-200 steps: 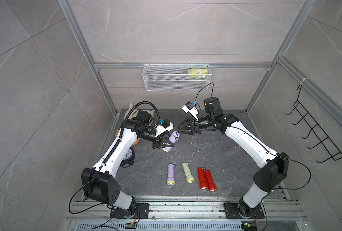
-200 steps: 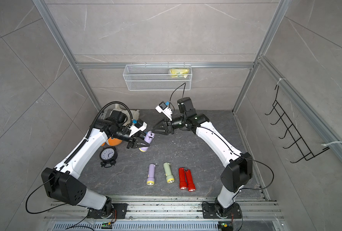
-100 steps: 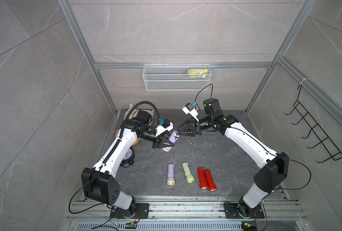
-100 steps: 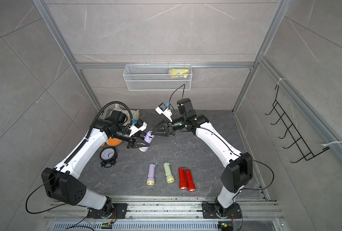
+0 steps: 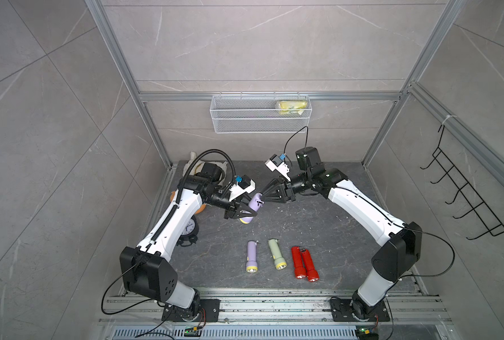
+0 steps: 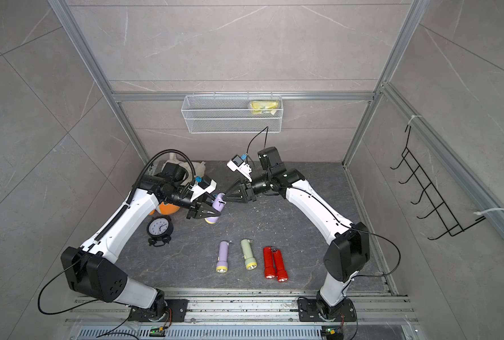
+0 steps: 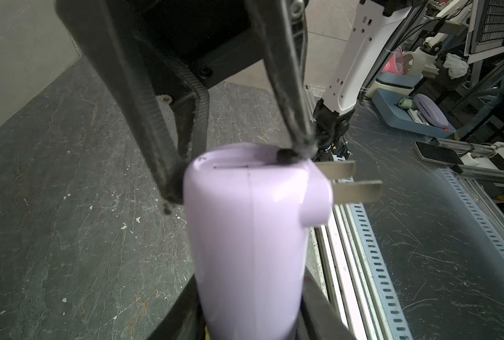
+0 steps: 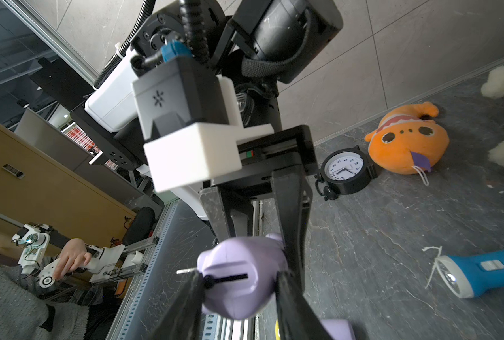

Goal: Close the plug at the bottom of the flashlight
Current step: Close the plug of the flashlight.

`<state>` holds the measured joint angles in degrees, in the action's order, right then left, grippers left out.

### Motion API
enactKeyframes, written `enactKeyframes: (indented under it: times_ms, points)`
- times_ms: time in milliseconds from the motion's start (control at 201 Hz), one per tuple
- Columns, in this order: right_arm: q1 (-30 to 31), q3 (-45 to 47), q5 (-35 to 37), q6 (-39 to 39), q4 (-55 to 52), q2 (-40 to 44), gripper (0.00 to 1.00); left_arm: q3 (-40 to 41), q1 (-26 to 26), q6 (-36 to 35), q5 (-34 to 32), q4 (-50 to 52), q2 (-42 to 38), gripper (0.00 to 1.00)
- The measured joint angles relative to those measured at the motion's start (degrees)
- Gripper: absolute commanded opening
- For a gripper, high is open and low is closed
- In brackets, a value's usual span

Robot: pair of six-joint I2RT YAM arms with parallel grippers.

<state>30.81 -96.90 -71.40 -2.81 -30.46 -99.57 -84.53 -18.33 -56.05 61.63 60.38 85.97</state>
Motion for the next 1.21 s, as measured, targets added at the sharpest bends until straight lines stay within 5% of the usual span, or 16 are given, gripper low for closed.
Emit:
enactKeyframes:
  times_ms: [343, 707, 1210]
  points:
    - [0.2, -2.6, 0.0, 0.0, -1.5, -1.4, 0.37, 0.0, 0.3, -0.2, 0.3, 0.1, 0.0, 0.0]
    - [0.8, -3.3, 0.0, -1.2, -2.9, -1.6, 0.45, -0.1, 0.3, -1.0, 0.3, 0.3, 0.0, 0.0]
    - [1.0, -5.6, 0.6, -2.6, -4.1, -2.8, 0.29, -0.2, 0.3, -2.1, 0.4, 1.7, 0.0, 0.0]
